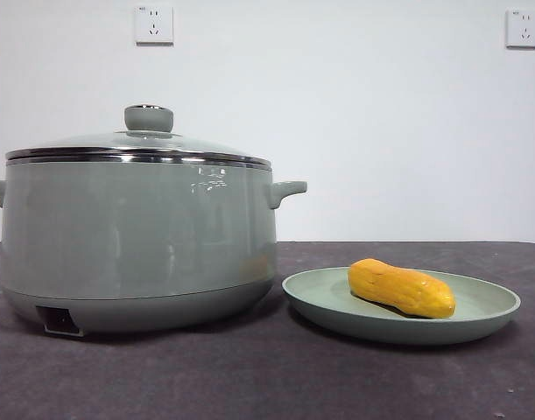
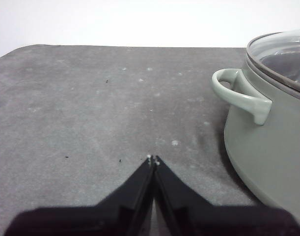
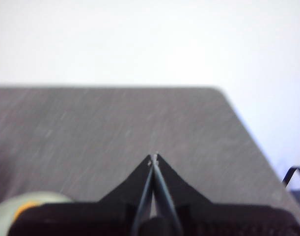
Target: Take the corn out from the steamer,put the corn on the plate,close the lid
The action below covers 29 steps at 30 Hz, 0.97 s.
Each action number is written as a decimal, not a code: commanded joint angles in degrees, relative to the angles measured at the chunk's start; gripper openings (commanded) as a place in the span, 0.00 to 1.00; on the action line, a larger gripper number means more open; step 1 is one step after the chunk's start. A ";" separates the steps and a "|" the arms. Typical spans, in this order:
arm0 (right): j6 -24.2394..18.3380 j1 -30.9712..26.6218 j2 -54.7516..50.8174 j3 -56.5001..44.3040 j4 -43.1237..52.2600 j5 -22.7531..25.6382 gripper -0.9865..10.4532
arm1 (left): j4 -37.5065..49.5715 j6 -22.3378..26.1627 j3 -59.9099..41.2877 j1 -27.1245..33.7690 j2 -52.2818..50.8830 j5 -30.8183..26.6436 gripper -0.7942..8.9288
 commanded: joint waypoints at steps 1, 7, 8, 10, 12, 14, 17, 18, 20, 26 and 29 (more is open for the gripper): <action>-0.42 -3.02 -3.52 -5.66 6.47 -1.53 0.09 | 0.24 0.61 -0.83 0.17 -0.15 -0.02 0.08; 3.80 -6.62 -10.12 -17.81 13.25 -2.64 0.09 | 0.24 0.61 -0.83 0.17 -0.15 -0.04 0.08; 4.44 -6.93 -11.08 -19.56 13.33 -2.67 0.09 | 0.24 0.61 -0.83 0.17 -0.15 -0.02 0.08; 5.79 -7.34 -13.42 -23.43 13.35 -2.64 0.09 | 0.24 0.61 -0.83 0.17 -0.15 -0.02 0.08; 6.62 -7.52 -15.74 -26.75 13.38 -2.67 0.09 | 0.24 0.61 -0.83 0.17 -0.15 -0.02 0.08; 7.43 -7.56 -17.92 -29.77 13.44 -2.67 0.09 | 0.24 0.61 -0.83 0.17 -0.15 -0.02 0.08; 8.15 -7.56 -20.44 -33.48 13.44 -2.67 0.09 | 0.24 0.61 -0.83 0.17 -0.15 -0.02 0.08; 8.17 -7.56 -20.98 -34.49 13.44 -2.69 0.09 | 0.24 0.61 -0.83 0.17 -0.15 -0.04 0.08; 8.15 -7.56 -21.70 -35.91 13.49 -2.69 0.09 | 0.24 0.61 -0.83 0.17 -0.15 -0.02 0.08; 8.07 -7.56 -22.10 -39.06 17.18 -2.75 0.09 | 0.24 0.61 -0.83 0.17 -0.15 -0.02 0.08; 6.95 -7.56 -22.10 -40.63 20.85 -4.96 0.09 | 0.24 0.61 -0.83 0.17 -0.15 -0.02 0.08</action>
